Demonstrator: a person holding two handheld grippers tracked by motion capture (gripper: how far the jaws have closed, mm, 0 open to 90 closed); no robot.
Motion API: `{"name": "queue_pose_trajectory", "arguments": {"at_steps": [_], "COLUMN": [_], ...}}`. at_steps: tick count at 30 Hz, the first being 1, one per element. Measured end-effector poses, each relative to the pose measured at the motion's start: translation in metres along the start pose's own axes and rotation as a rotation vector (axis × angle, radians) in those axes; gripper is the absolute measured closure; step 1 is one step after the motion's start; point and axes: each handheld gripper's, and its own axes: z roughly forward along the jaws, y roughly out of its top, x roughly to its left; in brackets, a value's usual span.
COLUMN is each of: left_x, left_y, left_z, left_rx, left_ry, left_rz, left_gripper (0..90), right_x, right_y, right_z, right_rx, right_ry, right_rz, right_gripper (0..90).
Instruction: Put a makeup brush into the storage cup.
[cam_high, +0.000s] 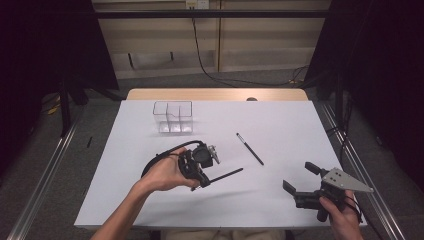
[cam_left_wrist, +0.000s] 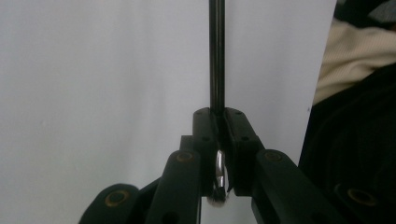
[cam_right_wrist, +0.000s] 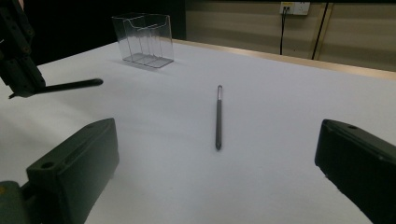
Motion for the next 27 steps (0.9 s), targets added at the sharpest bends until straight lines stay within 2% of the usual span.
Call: {"name": "queue_pose_trajectory", "arguments": {"at_steps": [2, 6, 9, 11, 13, 16, 18, 21, 24, 27], "left_x": [0.002, 0.005, 0.004, 0.005, 0.004, 0.004, 0.004, 0.001, -0.001, -0.002], "left_y": [-0.002, -0.005, -0.006, -0.006, -0.005, -0.005, -0.006, -0.005, -0.003, -0.002], "left_z": [-0.001, -0.001, 0.002, 0.003, 0.004, 0.005, 0.005, 0.006, 0.006, 0.007], "left_rx": [-0.005, 0.013, 0.004, 0.025, 0.023, 0.026, 0.018, 0.038, 0.040, 0.032], "left_ry": [-0.013, -0.019, -0.025, -0.024, -0.019, -0.024, -0.024, -0.005, 0.004, -0.003], "left_rz": [-0.015, -0.019, -0.030, 0.003, 0.004, 0.008, -0.002, 0.010, 0.015, 0.008], "left_gripper": [84.0, 84.0, 84.0, 83.9, 83.9, 83.9, 83.9, 83.8, 83.8, 83.8], "right_x": [0.001, 0.001, 0.001, 0.000, -0.002, -0.001, 0.001, 0.005, 0.007, 0.009], "right_y": [0.000, 0.002, 0.004, 0.009, 0.018, 0.024, 0.027, 0.030, 0.037, 0.045], "right_z": [-0.001, -0.003, -0.003, -0.003, -0.004, -0.004, 0.001, 0.007, 0.010, 0.012], "right_rx": [-0.002, -0.016, -0.026, -0.038, -0.085, -0.097, -0.087, -0.065, -0.075, -0.080], "right_ry": [0.003, 0.005, 0.003, 0.000, -0.016, -0.017, -0.004, 0.017, 0.042, 0.081], "right_rz": [0.000, -0.006, -0.014, -0.018, -0.019, -0.012, -0.031, -0.026, 0.008, -0.002], "right_gripper": [0.0, 0.0, 0.0, 0.0, 0.0, 0.0, 0.0, 0.0, 0.0, 0.0]}}
